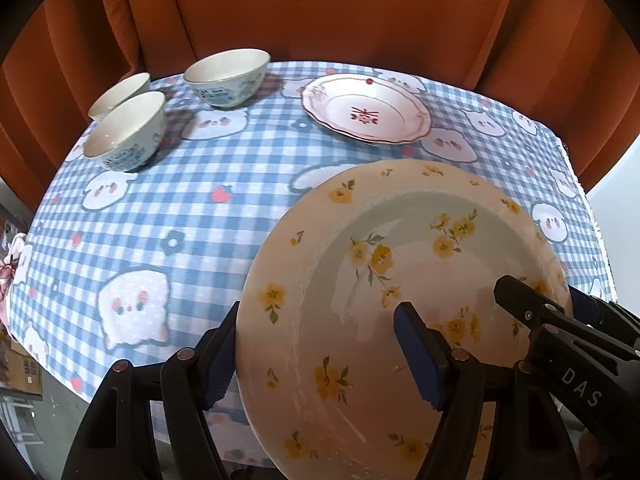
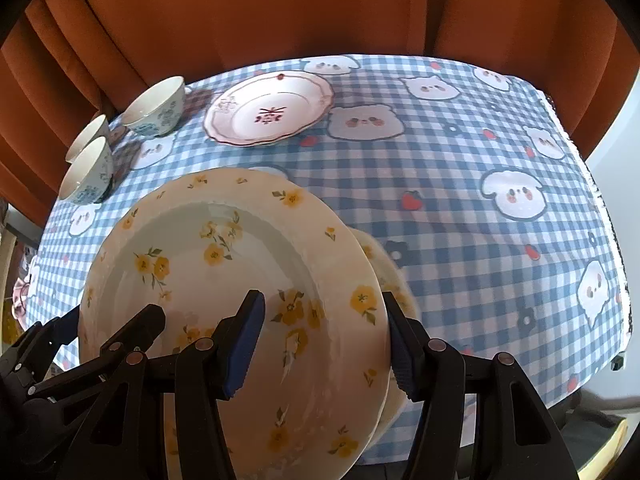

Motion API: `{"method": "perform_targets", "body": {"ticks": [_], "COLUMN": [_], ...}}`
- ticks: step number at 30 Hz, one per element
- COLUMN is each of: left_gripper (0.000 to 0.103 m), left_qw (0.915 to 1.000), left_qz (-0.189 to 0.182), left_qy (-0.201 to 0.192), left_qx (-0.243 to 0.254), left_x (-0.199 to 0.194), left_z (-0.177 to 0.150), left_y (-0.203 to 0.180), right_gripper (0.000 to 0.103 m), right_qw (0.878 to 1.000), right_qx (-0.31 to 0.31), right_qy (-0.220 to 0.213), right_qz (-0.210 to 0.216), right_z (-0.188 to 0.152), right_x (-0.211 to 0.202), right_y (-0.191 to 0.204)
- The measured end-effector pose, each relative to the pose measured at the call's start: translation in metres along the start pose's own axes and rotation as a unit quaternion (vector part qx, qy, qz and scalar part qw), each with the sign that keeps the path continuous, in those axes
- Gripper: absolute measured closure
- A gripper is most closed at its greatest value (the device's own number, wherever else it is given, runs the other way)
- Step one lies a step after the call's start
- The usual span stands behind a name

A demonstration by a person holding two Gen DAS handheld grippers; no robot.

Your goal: Organize plates and bowls

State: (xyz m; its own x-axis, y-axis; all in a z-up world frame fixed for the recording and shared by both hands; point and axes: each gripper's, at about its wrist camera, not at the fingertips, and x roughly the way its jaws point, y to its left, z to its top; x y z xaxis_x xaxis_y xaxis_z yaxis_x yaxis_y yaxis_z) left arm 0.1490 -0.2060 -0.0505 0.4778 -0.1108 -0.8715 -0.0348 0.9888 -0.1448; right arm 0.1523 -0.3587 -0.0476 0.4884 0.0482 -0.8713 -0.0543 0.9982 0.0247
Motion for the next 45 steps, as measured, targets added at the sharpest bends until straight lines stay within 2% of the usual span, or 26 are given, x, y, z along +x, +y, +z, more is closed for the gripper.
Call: {"method": "perform_targets", "body": {"ticks": [10,24,34,40,43,45], "left_gripper": [0.029,0.028,0.026,0.024,0.021,0.013], "left_qw": [0.9996,0.9973,0.9982,0.9983,0.9984,0.9979], "left_qz": [-0.01,-0.013,0.001,0.026,0.035,0.044], "left_qy": [0.026,0.07,0.059,0.051,0.04,0.032], "left_qx": [-0.007,-0.016,-0.012,0.008,0.018,0.034], "left_x": [0.023,0.053,0.059,0.061,0.061,0.061], "left_z": [-0.009,-0.021,-0.017,-0.018,-0.018,-0.019], "left_y": [-0.032,-0.047,-0.049,-0.052,-0.055,-0.061], "right_gripper": [0.041,0.041,0.042,0.047,0.047,0.047], "right_qw": [1.0,0.999,0.999,0.999,0.999,0.999], "right_qx": [0.001,-0.002,-0.007,-0.013,-0.017,-0.018], "right_qy": [0.012,0.045,0.044,0.042,0.037,0.033], "right_qz": [-0.011,-0.021,-0.019,-0.028,-0.028,-0.03], "right_z": [-0.003,-0.01,-0.009,-0.009,-0.011,-0.012], "right_x": [0.01,0.034,0.04,0.041,0.04,0.037], "right_y": [-0.039,-0.062,-0.061,-0.06,-0.06,-0.061]}}
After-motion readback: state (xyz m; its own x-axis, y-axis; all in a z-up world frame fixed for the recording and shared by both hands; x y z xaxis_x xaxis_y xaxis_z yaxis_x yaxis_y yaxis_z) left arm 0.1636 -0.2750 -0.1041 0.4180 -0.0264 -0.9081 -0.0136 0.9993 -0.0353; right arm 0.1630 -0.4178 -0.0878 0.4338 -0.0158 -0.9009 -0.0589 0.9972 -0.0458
